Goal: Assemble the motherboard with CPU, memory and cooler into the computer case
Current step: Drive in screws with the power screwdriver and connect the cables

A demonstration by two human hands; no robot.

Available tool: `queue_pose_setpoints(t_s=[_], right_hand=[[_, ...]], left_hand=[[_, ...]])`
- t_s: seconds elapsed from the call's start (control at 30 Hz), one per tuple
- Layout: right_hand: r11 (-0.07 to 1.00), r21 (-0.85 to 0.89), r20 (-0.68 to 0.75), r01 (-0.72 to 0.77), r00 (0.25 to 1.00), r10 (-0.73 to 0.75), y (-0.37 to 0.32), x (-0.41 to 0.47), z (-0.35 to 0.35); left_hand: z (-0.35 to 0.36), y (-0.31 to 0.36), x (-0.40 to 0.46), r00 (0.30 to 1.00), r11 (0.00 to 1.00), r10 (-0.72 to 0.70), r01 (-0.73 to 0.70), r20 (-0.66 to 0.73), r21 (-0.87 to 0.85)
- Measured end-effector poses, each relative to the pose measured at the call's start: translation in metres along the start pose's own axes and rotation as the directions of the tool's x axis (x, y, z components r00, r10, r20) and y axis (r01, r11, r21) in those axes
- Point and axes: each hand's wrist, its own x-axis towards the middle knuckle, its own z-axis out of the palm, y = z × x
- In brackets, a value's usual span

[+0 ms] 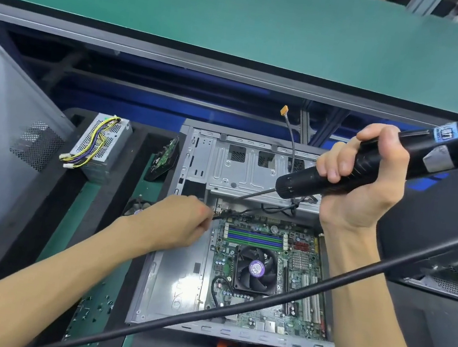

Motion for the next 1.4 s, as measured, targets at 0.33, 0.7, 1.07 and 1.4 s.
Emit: queue_pose_setpoints(t_s=[0.33, 0.7, 1.07, 1.4], right_hand=[[0.996, 0.078, 0.004, 0.03, 1.0, -0.031, 0.001, -0.003, 0.014], [0.986, 0.142, -0.035, 0.089, 0.996, -0.085, -0.006, -0.001, 0.018], [0.981, 0.157, -0.056, 0.117, 0.992, -0.11, -0.013, -0.001, 0.012], [0.993, 0.028, -0.012, 0.114, 0.993, -0.114, -0.013, 0.001, 0.011]], left_hand=[[-0.017, -0.001, 0.01, 0.833, 0.239, -0.542, 0.03, -0.107, -0.971], [-0.019, 0.001, 0.023, 0.797, 0.02, -0.602, 0.075, 0.048, -0.997], [-0.031, 0.009, 0.031, 0.81, -0.369, -0.536, 0.028, 0.238, -0.929], [-0.01, 0.013, 0.022, 0.832, 0.39, -0.554, 0.232, -0.025, -0.891]])
